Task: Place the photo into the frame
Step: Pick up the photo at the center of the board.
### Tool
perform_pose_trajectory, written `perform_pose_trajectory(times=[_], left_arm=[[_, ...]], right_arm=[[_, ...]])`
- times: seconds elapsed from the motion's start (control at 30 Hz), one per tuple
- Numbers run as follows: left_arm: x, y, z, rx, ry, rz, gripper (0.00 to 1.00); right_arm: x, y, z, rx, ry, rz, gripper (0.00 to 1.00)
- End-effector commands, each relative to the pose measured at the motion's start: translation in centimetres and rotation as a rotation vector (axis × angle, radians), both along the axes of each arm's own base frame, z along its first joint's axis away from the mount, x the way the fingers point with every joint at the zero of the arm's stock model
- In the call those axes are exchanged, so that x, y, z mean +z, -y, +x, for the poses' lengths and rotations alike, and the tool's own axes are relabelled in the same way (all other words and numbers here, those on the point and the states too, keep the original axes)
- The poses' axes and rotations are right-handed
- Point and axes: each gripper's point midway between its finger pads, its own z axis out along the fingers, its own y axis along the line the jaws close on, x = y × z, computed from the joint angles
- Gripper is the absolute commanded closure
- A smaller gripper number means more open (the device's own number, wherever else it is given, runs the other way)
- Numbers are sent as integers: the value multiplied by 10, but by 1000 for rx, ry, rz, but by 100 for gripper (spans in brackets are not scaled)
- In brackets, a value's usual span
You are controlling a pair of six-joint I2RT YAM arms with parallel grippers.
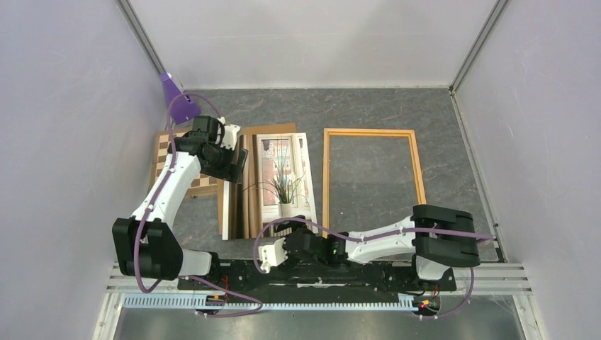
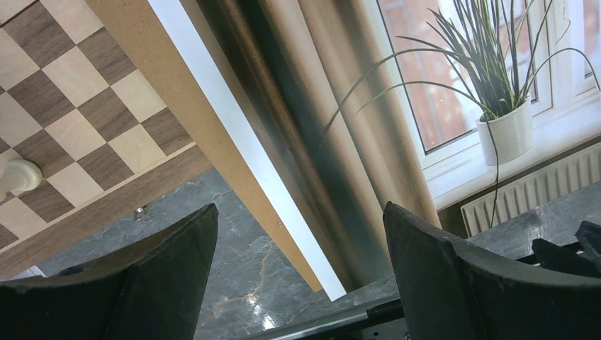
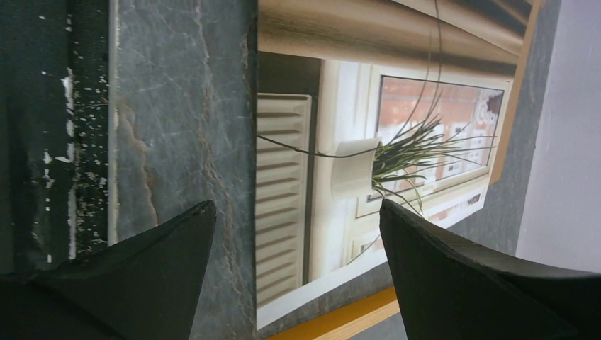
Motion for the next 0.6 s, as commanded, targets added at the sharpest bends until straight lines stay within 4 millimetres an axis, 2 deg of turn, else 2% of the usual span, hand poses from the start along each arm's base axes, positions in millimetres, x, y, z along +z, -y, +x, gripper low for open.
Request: perform_pose_trajectory(times=[0.0,0.4,0.57], left_arm=[[21,2,7,-25,71,-13,7],[24,1,4,-32,79,-13,7],[25,3,6,-28,80,-23,7]], right_arm=[[-1,-7,-1,-36,8,46,12],[-14,-16,9,-129,42,79,19],[-19,-18,2,-132,78,95,19]])
